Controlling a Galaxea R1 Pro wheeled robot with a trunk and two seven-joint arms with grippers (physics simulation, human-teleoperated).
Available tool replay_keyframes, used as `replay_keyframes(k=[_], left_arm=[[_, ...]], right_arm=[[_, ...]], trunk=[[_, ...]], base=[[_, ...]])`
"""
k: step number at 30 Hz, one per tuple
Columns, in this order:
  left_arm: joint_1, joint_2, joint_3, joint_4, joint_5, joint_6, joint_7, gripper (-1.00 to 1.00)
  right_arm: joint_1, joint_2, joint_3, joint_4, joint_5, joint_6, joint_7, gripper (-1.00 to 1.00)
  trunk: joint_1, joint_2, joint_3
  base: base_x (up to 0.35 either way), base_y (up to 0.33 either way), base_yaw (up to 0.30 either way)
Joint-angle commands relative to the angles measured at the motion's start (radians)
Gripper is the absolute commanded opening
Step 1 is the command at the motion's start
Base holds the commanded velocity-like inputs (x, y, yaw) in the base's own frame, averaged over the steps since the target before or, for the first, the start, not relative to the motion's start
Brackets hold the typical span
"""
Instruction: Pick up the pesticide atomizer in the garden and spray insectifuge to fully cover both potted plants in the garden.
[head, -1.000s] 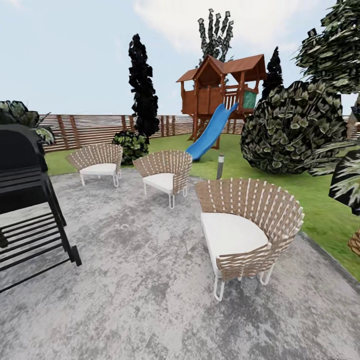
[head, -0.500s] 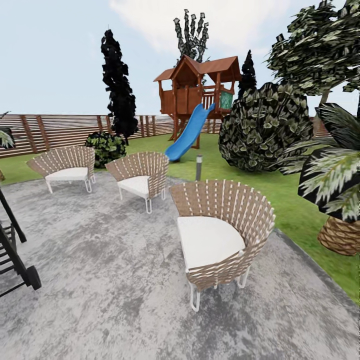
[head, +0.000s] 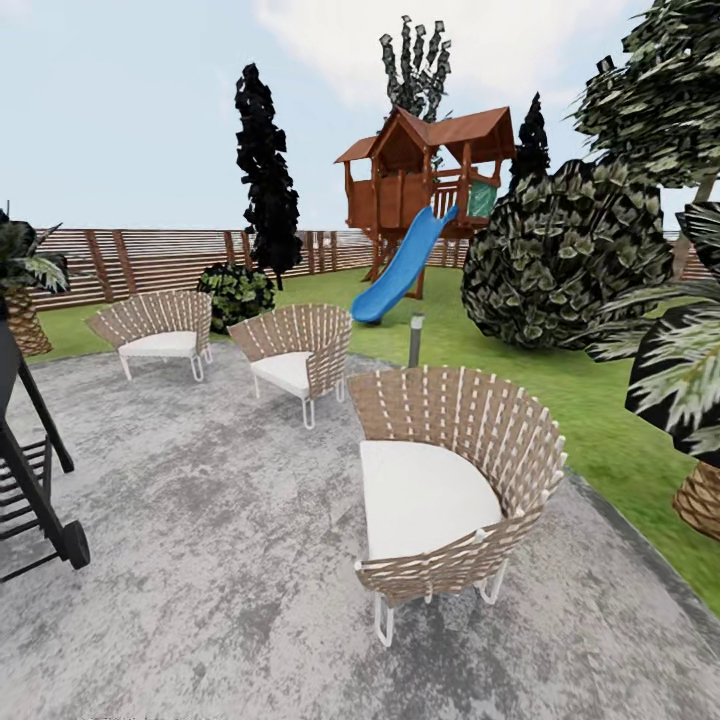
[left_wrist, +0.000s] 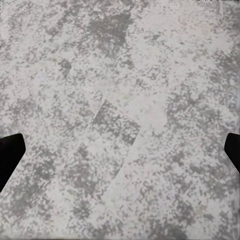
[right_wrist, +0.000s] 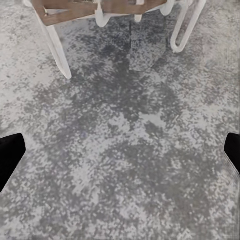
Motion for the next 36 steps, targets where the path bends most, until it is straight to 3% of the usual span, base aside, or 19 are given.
replay_keyframes(k=[1, 11, 26, 28, 33, 36], left_arm=[[-0.001, 0.000, 0.001, 0.001, 0.001, -0.003, 0.000, 1.00], [0.000, 0.000, 0.002, 0.001, 0.001, -0.017, 0.000, 1.00], [-0.001, 0.000, 0.020, 0.001, 0.001, -0.025, 0.001, 1.00], [-0.001, 0.000, 0.037, 0.001, 0.001, -0.025, 0.002, 1.00], [-0.001, 0.001, 0.151, 0.000, -0.005, -0.026, -0.001, 1.00], [-0.001, 0.000, 0.168, -0.001, -0.010, -0.026, -0.003, 1.00]], right_arm=[[0.000, 0.000, 0.000, 0.001, 0.001, -0.003, -0.001, 1.00], [0.000, 0.000, 0.000, 0.001, 0.001, -0.003, -0.001, 1.00], [0.000, 0.000, -0.001, 0.001, 0.000, -0.004, -0.001, 1.00], [0.000, 0.000, -0.002, 0.001, 0.000, -0.004, -0.001, 1.00], [0.000, -0.003, -0.003, -0.001, 0.000, -0.006, -0.001, 1.00], [0.000, -0.006, -0.003, -0.002, -0.001, -0.014, -0.001, 1.00]], trunk=[[0.000, -0.001, -0.001], [0.000, -0.001, -0.001], [0.000, -0.001, -0.001], [0.000, -0.001, -0.001], [0.000, -0.001, -0.001], [0.000, -0.001, -0.001]], base=[[0.116, -0.309, 0.273], [0.117, -0.298, 0.273], [0.008, -0.022, 0.274], [0.000, 0.000, 0.273], [0.000, 0.000, 0.273], [0.000, 0.000, 0.274]])
